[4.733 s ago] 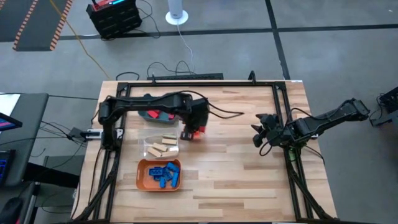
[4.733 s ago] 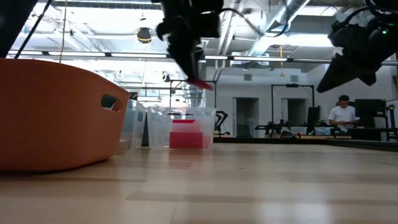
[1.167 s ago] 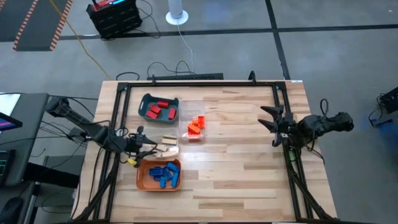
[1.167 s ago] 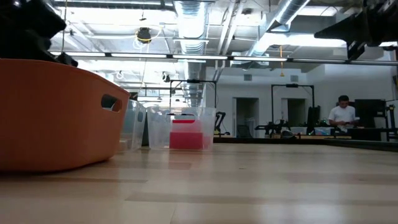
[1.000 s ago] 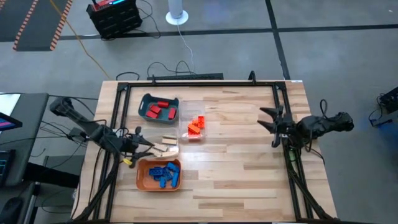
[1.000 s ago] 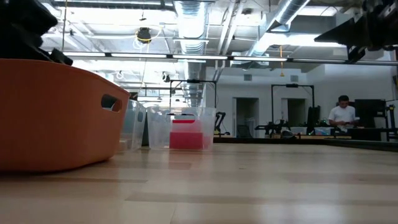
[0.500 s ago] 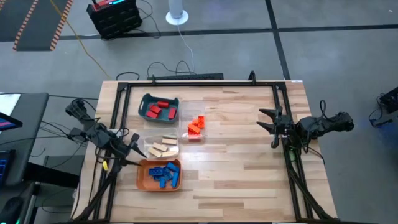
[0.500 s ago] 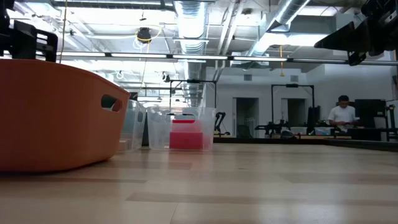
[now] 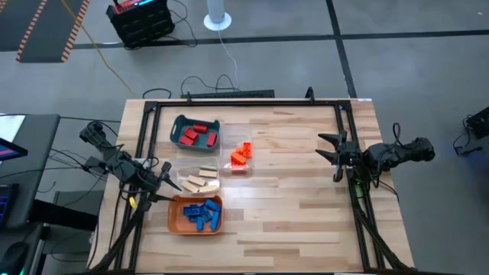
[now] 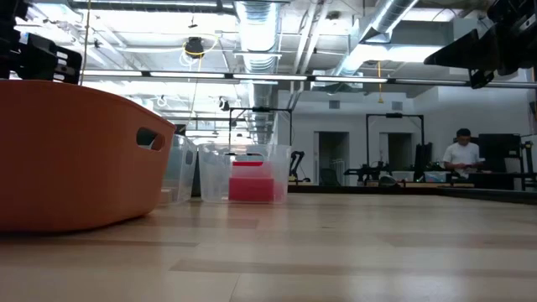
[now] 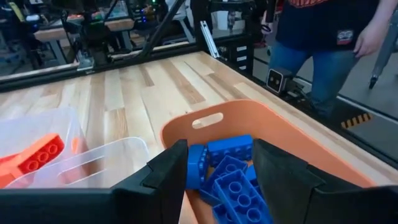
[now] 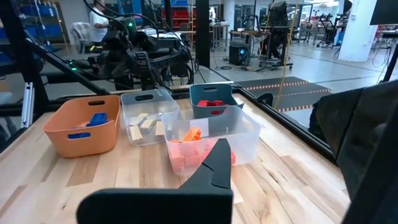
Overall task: Sort blocks
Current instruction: Return to Home Position
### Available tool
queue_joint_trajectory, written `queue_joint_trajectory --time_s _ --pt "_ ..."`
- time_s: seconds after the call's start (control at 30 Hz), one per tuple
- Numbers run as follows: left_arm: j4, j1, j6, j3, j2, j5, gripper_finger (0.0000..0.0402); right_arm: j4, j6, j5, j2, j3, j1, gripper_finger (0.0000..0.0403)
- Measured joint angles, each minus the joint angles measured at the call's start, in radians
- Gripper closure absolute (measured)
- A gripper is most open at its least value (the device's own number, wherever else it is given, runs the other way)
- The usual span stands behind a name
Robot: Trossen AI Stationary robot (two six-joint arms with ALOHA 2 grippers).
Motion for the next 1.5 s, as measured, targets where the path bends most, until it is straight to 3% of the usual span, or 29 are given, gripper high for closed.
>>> queue_joint_trajectory --time_s 1.5 --pt "-0.006 0.0 0.026 -0.003 0.0 0.001 0.0228 0.0 0.0 0.0 0.0 0.0 0.0 0.0403"
